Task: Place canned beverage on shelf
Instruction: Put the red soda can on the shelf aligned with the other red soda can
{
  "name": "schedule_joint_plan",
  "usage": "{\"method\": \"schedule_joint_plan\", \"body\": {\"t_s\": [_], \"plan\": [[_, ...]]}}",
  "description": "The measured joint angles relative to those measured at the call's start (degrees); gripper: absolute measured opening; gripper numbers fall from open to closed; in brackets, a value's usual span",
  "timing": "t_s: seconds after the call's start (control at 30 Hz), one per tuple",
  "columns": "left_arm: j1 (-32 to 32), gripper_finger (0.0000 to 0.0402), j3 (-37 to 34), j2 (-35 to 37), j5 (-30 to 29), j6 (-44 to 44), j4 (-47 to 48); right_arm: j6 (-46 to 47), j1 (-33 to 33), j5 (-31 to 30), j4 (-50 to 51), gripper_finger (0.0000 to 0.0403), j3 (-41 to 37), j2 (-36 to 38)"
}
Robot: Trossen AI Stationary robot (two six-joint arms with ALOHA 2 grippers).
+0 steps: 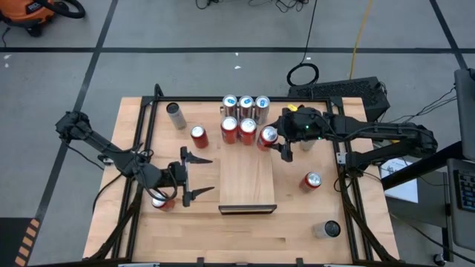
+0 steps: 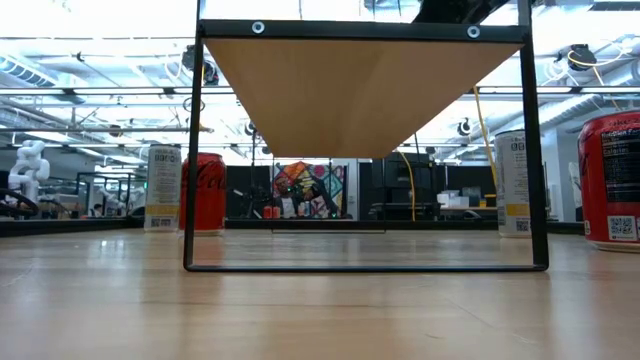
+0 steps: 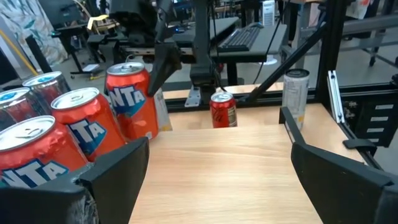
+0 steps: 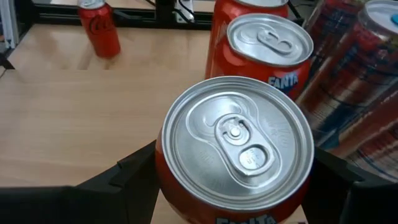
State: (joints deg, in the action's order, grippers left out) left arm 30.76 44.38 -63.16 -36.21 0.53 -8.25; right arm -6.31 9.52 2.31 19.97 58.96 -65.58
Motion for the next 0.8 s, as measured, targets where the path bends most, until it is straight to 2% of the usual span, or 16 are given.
{"method": "schedule_joint_plan", "body": {"t_s": [0.37,0.8], "plan": [[0.0,0.0393,0.0,0.02,0.0,0.36,0.35,-0.35,2.51,0.85,-1.19,0.0274,0.0,-0.83],[0.0,0.0393,0.0,0.02,0.04,-0.12,1.75,-0.33,2.52,0.92,-2.17,0.0287,0.02,-2.64]]}}
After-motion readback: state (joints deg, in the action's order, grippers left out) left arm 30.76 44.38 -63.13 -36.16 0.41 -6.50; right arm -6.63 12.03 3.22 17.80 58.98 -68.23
